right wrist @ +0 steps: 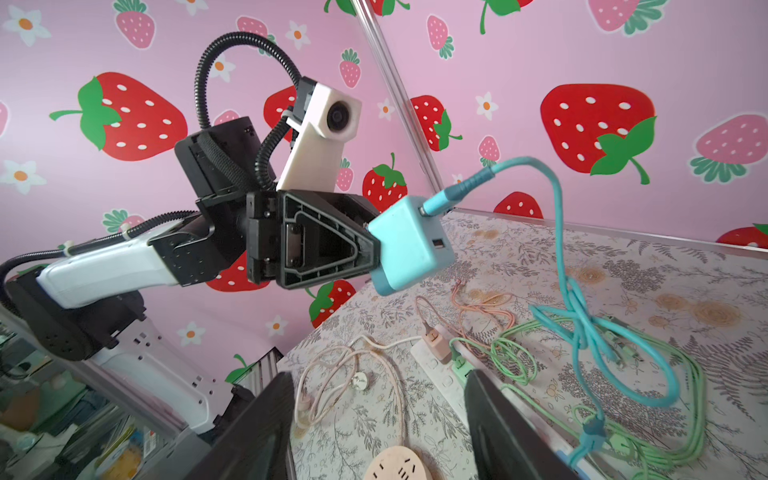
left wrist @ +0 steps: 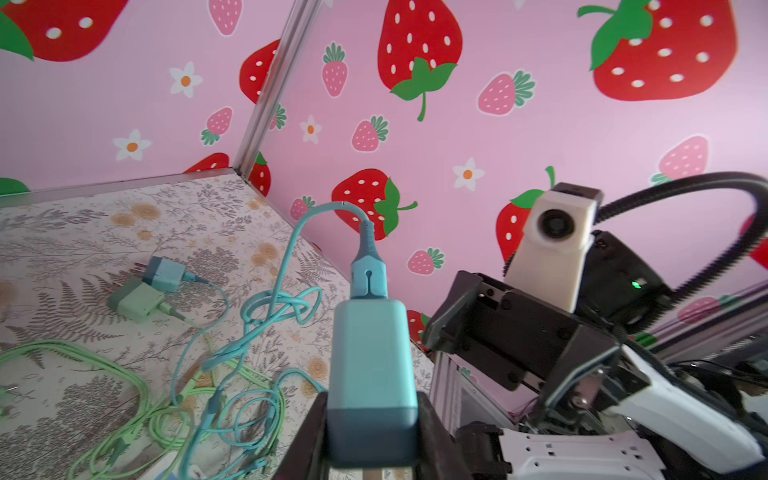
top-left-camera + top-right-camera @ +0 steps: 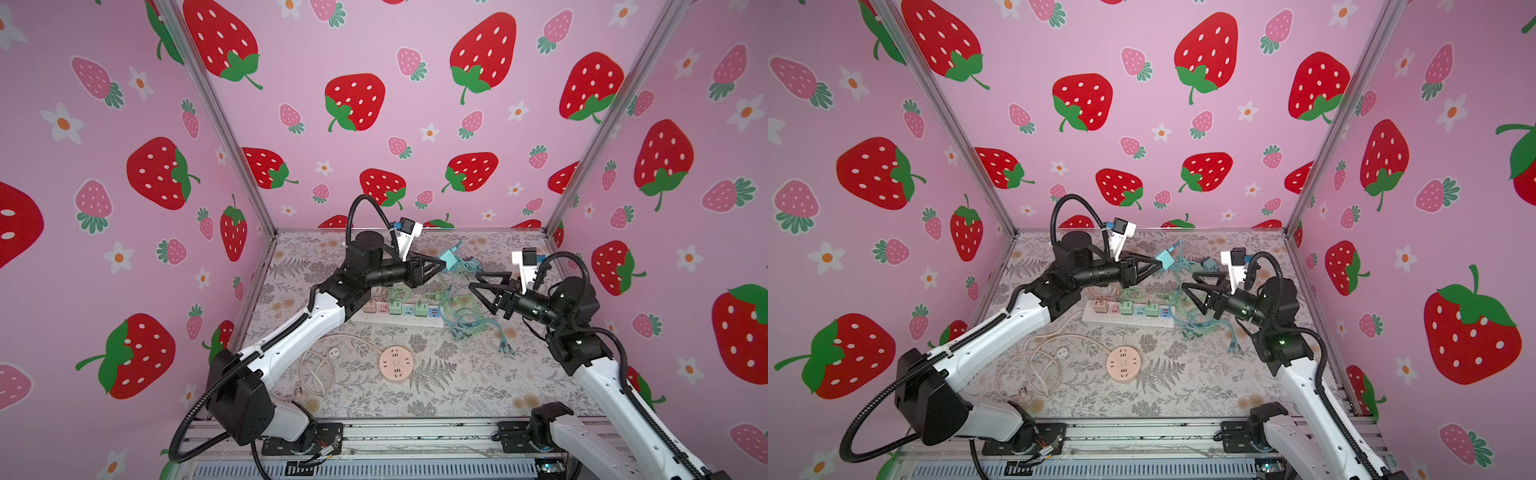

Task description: Insert the plug

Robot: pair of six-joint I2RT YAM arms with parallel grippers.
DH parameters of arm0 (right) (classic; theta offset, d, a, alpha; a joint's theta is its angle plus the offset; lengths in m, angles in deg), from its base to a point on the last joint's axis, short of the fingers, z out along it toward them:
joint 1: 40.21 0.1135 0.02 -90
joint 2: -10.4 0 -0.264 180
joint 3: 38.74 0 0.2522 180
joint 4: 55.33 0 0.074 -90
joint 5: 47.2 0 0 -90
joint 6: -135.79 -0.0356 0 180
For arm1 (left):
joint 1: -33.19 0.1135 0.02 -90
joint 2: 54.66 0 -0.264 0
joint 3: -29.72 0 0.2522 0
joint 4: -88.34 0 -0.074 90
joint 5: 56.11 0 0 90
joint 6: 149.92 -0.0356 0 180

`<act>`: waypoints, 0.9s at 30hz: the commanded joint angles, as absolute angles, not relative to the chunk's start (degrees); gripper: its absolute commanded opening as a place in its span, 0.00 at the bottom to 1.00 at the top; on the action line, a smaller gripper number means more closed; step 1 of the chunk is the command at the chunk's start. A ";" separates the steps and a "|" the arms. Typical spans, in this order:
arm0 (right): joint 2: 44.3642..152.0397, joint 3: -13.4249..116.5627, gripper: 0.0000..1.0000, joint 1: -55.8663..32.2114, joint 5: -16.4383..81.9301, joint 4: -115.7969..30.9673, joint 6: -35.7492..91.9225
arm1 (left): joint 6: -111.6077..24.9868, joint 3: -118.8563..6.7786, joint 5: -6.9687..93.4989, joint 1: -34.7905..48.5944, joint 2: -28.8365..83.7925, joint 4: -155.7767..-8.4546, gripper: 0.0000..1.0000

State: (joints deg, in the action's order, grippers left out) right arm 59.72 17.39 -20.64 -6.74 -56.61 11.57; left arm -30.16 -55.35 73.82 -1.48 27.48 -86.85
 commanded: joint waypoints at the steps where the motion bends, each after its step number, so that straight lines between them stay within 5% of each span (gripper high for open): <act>1: 60.51 17.50 0.67 -21.13 -16.92 -63.48 11.88 | -25.13 -54.83 86.59 -1.10 25.85 -94.21 0.00; 11: 63.72 16.08 0.66 -20.95 -21.54 -78.98 0.89 | -24.40 -53.65 94.41 -1.09 25.25 -98.18 0.00; 27: 66.22 19.36 0.54 -18.72 -20.49 -79.45 -1.30 | -27.78 -54.22 98.17 -2.83 27.04 -96.19 0.00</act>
State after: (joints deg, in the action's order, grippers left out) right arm 66.17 17.08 -19.17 -20.31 -76.72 -0.08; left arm -25.48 -53.27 96.57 -2.47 26.81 -96.62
